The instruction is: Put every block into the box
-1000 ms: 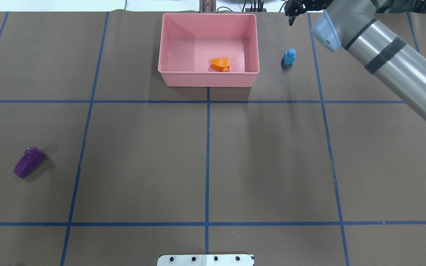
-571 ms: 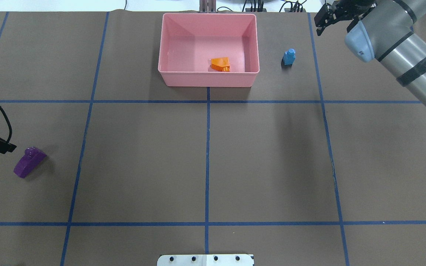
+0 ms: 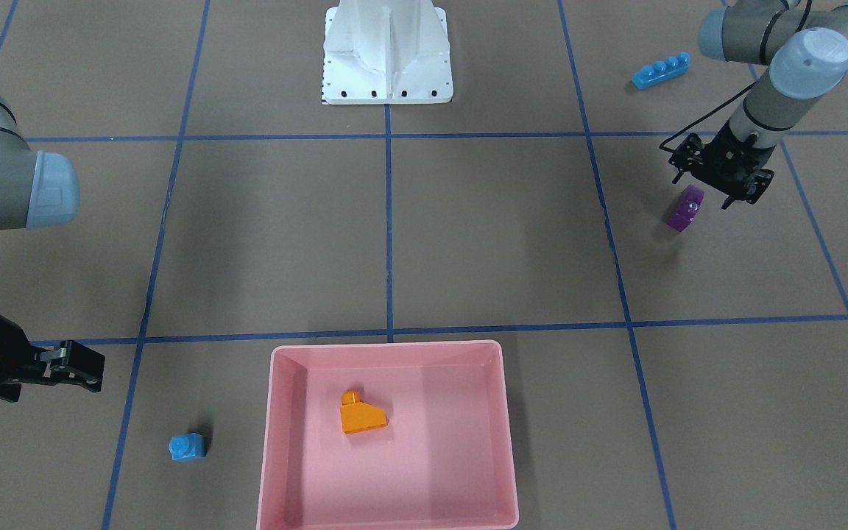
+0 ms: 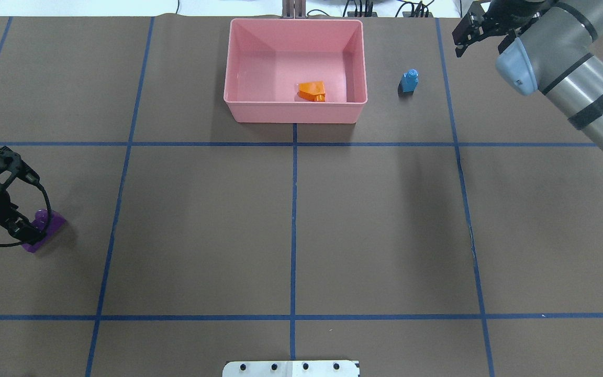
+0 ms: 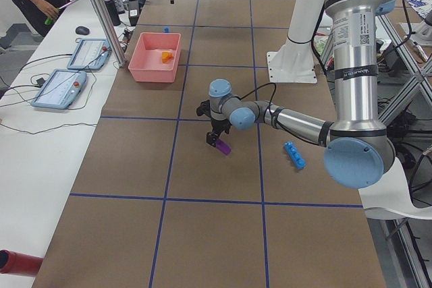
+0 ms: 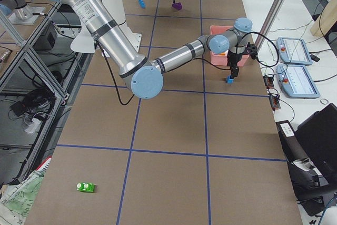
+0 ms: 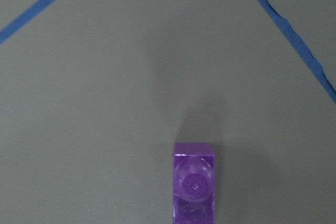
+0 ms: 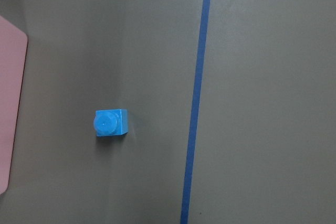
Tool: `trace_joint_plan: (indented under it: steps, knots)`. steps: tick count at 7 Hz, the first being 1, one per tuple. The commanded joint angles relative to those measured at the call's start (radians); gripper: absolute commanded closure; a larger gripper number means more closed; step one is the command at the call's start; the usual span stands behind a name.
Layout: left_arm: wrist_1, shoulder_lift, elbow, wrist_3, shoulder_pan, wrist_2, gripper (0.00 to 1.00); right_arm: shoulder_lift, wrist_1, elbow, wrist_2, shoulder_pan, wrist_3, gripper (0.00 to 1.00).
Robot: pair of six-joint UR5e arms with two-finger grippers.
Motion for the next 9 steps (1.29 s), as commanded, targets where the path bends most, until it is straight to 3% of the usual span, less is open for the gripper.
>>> trace_joint_plan:
  steps: [1, 3, 4, 6, 8, 9]
  knots:
    - [0.0, -0.055, 0.064, 0.002, 0.006, 0.001, 0.09, -0.002, -0.001, -0.003, -0.002, 0.0, 0.009, 0.0]
    - [0.0, -0.052, 0.065, 0.003, 0.006, 0.001, 0.65, -0.001, -0.001, -0.004, -0.004, -0.003, 0.014, 0.01]
    - [0.0, -0.049, 0.065, 0.002, 0.006, 0.001, 1.0, -0.002, 0.0, -0.006, -0.005, -0.005, 0.014, 0.01]
    - [0.005, -0.049, 0.029, -0.015, 0.0, -0.011, 1.0, -0.004, 0.0, -0.007, -0.007, -0.005, 0.012, 0.01]
    - [0.015, -0.075, -0.085, -0.236, -0.012, -0.01, 1.0, 0.008, 0.0, -0.01, -0.008, -0.015, 0.009, 0.02]
    - [0.027, -0.153, -0.088, -0.324, -0.047, -0.011, 1.0, 0.001, 0.069, -0.019, -0.011, -0.031, 0.011, 0.02]
